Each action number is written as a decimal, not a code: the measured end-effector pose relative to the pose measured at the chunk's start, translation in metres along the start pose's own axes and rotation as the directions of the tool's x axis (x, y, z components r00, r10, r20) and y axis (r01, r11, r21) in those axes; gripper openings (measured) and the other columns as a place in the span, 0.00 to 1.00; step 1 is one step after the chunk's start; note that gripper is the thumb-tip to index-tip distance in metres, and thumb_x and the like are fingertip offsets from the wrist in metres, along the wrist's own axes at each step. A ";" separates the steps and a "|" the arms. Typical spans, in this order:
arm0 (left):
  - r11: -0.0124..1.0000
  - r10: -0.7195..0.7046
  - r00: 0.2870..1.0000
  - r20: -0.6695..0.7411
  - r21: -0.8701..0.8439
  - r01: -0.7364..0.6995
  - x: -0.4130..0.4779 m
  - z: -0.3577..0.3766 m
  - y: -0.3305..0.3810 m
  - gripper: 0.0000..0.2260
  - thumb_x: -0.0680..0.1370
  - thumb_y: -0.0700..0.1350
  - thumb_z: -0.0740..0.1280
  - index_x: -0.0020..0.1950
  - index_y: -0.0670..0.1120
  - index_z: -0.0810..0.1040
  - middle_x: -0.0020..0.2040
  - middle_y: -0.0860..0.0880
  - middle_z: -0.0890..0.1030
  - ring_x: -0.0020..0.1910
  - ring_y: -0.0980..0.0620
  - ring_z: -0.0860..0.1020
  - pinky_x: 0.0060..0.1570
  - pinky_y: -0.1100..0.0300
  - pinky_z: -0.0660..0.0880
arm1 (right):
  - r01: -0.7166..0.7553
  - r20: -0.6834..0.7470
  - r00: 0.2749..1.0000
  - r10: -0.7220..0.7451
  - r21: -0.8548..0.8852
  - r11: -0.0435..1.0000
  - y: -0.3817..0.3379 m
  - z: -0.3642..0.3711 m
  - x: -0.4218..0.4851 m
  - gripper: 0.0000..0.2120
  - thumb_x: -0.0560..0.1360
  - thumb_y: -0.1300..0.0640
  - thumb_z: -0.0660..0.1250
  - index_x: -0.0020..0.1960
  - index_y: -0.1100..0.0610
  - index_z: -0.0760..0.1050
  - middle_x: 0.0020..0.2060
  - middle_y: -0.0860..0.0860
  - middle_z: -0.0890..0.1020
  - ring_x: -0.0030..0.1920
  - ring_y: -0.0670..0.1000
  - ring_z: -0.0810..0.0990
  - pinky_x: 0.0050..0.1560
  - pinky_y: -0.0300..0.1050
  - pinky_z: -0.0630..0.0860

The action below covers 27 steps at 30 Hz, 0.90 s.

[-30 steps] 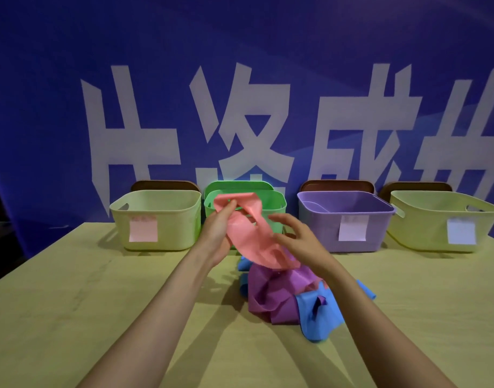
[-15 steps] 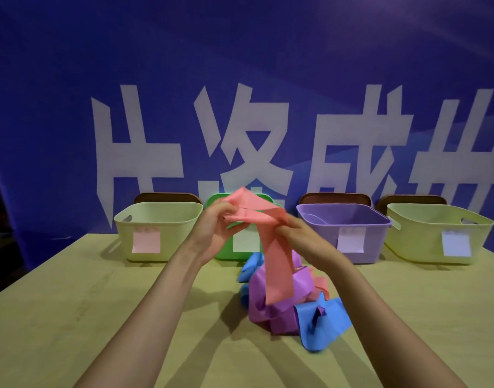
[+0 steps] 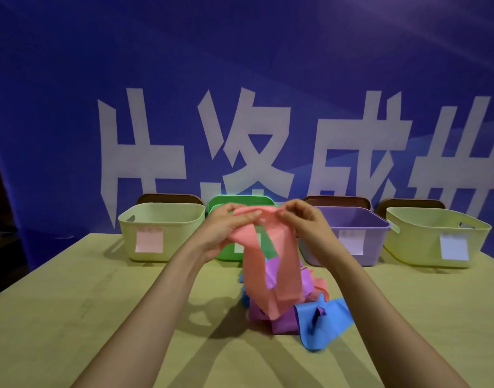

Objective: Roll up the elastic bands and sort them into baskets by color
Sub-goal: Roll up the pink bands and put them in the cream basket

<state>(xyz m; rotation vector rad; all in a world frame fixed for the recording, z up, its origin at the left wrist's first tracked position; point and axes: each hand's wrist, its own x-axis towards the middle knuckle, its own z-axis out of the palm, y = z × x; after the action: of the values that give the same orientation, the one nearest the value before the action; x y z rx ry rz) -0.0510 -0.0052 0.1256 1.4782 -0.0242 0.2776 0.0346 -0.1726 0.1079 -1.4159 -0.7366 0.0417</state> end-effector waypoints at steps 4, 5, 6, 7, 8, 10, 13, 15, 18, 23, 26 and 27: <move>0.985 -0.090 0.991 0.098 0.155 0.074 -0.005 -0.008 -0.004 0.09 0.72 0.41 0.71 0.51 0.42 0.80 0.44 0.47 0.84 0.40 0.56 0.81 0.45 0.62 0.74 | -0.014 -0.094 0.995 0.020 0.063 0.998 -0.007 -0.001 -0.002 0.09 0.78 0.60 0.62 0.39 0.51 0.74 0.37 0.52 0.76 0.40 0.50 0.74 0.38 0.42 0.71; 0.984 -0.103 0.988 0.111 0.159 0.085 -0.006 -0.010 -0.006 0.05 0.73 0.41 0.71 0.48 0.43 0.81 0.42 0.48 0.83 0.40 0.56 0.80 0.48 0.61 0.73 | -0.021 -0.102 0.994 0.028 0.069 0.997 -0.006 -0.001 -0.001 0.09 0.78 0.59 0.62 0.40 0.52 0.73 0.37 0.53 0.76 0.40 0.51 0.74 0.39 0.43 0.71; 0.984 -0.109 0.987 0.114 0.152 0.091 -0.006 -0.011 -0.007 0.04 0.73 0.42 0.70 0.47 0.44 0.81 0.42 0.49 0.83 0.41 0.55 0.80 0.51 0.59 0.72 | -0.013 -0.116 0.993 0.019 0.046 0.999 -0.005 -0.001 -0.001 0.07 0.77 0.57 0.63 0.40 0.52 0.73 0.38 0.53 0.76 0.41 0.52 0.74 0.40 0.44 0.71; 0.987 -0.106 0.989 0.104 0.133 0.092 -0.006 -0.012 -0.008 0.03 0.75 0.42 0.69 0.47 0.44 0.80 0.43 0.48 0.83 0.42 0.54 0.80 0.51 0.59 0.72 | 0.003 -0.134 0.991 0.000 0.021 1.000 -0.005 0.000 -0.002 0.06 0.76 0.55 0.65 0.40 0.51 0.74 0.39 0.53 0.76 0.42 0.52 0.74 0.41 0.45 0.71; 0.991 -0.102 0.991 0.087 0.099 0.094 -0.005 -0.012 -0.009 0.03 0.77 0.41 0.66 0.48 0.43 0.79 0.43 0.47 0.82 0.41 0.54 0.79 0.49 0.60 0.73 | 0.016 -0.147 0.989 -0.016 -0.003 1.000 -0.005 0.000 -0.003 0.04 0.73 0.51 0.66 0.40 0.49 0.74 0.41 0.53 0.76 0.43 0.52 0.74 0.42 0.47 0.70; 0.995 -0.096 0.994 0.046 0.002 0.096 -0.006 -0.007 -0.009 0.04 0.79 0.41 0.62 0.48 0.43 0.76 0.41 0.48 0.78 0.36 0.55 0.76 0.40 0.62 0.73 | 0.019 -0.178 0.984 -0.027 -0.048 0.999 -0.004 0.000 -0.003 0.06 0.69 0.46 0.67 0.40 0.48 0.75 0.45 0.53 0.75 0.45 0.52 0.73 0.44 0.49 0.70; 0.993 -0.087 0.995 0.044 0.082 0.084 -0.009 -0.001 -0.007 0.14 0.72 0.54 0.72 0.50 0.46 0.74 0.41 0.49 0.76 0.33 0.55 0.72 0.32 0.62 0.67 | 0.005 -0.198 0.980 -0.015 -0.053 0.999 -0.003 0.000 -0.003 0.04 0.72 0.51 0.65 0.38 0.48 0.75 0.41 0.52 0.77 0.43 0.51 0.73 0.45 0.50 0.70; 0.960 -0.055 0.998 0.040 0.278 0.042 -0.010 0.001 -0.008 0.26 0.63 0.54 0.78 0.56 0.50 0.72 0.48 0.48 0.76 0.40 0.53 0.74 0.34 0.61 0.68 | 0.004 -0.212 0.977 -0.010 -0.027 1.000 -0.002 0.002 -0.002 0.08 0.78 0.58 0.62 0.40 0.51 0.72 0.35 0.50 0.76 0.38 0.49 0.73 0.42 0.48 0.70; 0.869 0.092 0.995 -0.030 0.491 -0.066 -0.005 0.000 -0.017 0.24 0.68 0.40 0.75 0.57 0.50 0.66 0.56 0.46 0.71 0.47 0.51 0.75 0.40 0.61 0.71 | -0.014 -0.250 0.968 0.007 -0.024 1.000 -0.006 0.004 -0.002 0.06 0.79 0.63 0.59 0.44 0.56 0.70 0.32 0.52 0.74 0.32 0.48 0.72 0.30 0.41 0.70; 0.807 0.299 0.937 -0.181 0.572 -0.147 0.002 -0.017 -0.029 0.08 0.73 0.36 0.68 0.44 0.49 0.75 0.45 0.48 0.78 0.40 0.52 0.77 0.39 0.63 0.70 | -0.209 -0.181 0.964 0.197 -0.055 0.976 -0.011 -0.005 -0.002 0.06 0.76 0.64 0.61 0.40 0.59 0.73 0.28 0.52 0.71 0.23 0.46 0.68 0.18 0.35 0.62; 0.708 0.335 0.930 -0.151 0.691 -0.142 0.003 -0.026 -0.033 0.05 0.70 0.40 0.74 0.42 0.48 0.81 0.43 0.53 0.77 0.40 0.57 0.76 0.41 0.65 0.69 | -0.388 -0.092 0.917 0.389 0.027 0.921 -0.012 -0.008 -0.005 0.09 0.74 0.61 0.63 0.36 0.58 0.68 0.19 0.48 0.64 0.17 0.44 0.60 0.17 0.34 0.55; 0.709 0.319 0.939 -0.130 0.690 -0.146 0.002 -0.026 -0.035 0.07 0.69 0.41 0.76 0.43 0.48 0.81 0.41 0.55 0.77 0.38 0.58 0.76 0.40 0.65 0.70 | -0.439 -0.085 0.893 0.442 0.053 0.897 -0.011 -0.009 -0.006 0.10 0.74 0.60 0.64 0.35 0.58 0.68 0.18 0.47 0.63 0.16 0.44 0.59 0.17 0.34 0.55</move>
<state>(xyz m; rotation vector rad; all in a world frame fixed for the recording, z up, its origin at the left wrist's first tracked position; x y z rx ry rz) -0.0460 0.0188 0.0894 2.1660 0.0959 0.7370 0.0299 -0.1853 0.1156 -1.5188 -0.3212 0.3375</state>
